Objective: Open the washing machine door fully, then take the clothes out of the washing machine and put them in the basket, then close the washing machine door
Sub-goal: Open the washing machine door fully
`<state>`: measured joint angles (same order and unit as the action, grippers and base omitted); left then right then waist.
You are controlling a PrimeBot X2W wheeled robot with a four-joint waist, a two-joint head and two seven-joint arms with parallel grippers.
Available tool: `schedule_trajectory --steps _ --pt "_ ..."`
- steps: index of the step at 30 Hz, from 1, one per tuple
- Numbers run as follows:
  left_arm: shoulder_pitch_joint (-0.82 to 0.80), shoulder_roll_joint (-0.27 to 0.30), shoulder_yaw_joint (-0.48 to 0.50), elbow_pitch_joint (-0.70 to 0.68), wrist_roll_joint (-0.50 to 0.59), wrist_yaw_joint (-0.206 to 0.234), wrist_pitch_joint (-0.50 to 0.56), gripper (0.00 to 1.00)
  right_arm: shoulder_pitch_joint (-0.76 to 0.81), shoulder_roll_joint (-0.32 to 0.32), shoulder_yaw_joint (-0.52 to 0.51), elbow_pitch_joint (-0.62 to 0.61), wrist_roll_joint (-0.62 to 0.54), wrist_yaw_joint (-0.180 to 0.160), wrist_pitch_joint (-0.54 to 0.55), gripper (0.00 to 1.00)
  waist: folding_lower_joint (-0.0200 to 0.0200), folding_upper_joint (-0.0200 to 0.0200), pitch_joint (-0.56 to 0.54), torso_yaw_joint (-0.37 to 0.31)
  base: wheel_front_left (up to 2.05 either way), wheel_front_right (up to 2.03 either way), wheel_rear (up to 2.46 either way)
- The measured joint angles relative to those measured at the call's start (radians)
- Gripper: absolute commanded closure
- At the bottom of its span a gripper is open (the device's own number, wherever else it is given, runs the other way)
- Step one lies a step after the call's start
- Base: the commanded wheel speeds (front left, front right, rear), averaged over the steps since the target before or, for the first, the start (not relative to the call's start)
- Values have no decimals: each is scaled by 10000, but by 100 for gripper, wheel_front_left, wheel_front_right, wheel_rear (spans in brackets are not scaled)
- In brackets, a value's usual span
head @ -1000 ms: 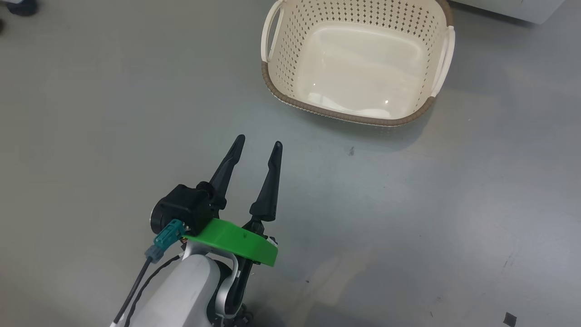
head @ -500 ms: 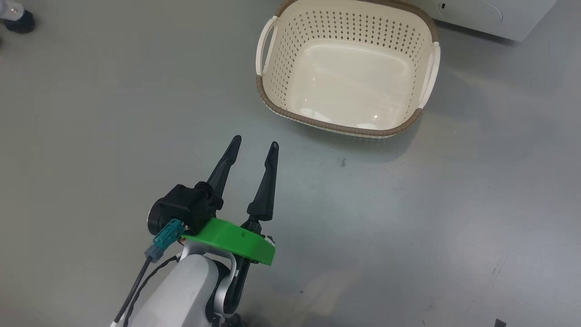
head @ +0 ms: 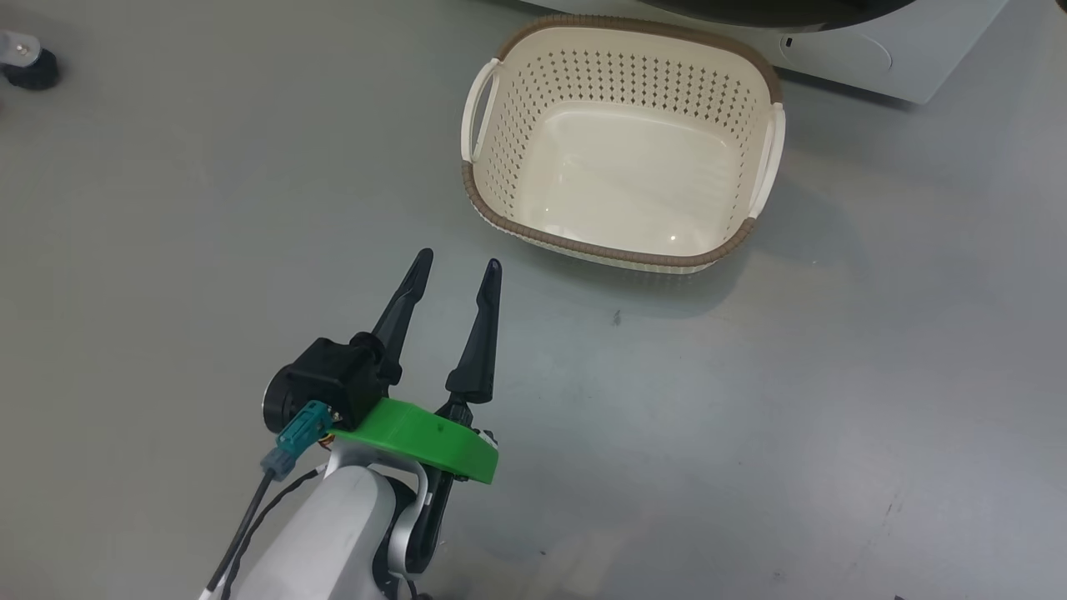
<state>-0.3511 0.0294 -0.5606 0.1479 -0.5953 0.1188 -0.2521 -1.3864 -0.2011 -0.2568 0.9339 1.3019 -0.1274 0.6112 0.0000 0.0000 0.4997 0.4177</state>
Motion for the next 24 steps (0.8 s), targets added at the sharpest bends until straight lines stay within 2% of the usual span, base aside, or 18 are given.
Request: schedule_trajectory --steps 9,15,18,24 --pt "13 2 148 2 121 2 0 0 382 128 186 50 -42 2 234 100 0 0 -155 -111 0 0 0" --pt "25 2 209 63 186 2 0 0 640 194 102 8 -2 155 257 100 0 0 -312 -171 0 0 0" --pt "33 2 209 100 242 2 0 0 670 178 75 -180 -2 502 144 100 0 0 -418 -200 0 0 0" --pt "162 4 412 174 326 2 0 0 799 73 349 -803 -238 1515 -105 100 0 0 -652 -324 0 0 0"
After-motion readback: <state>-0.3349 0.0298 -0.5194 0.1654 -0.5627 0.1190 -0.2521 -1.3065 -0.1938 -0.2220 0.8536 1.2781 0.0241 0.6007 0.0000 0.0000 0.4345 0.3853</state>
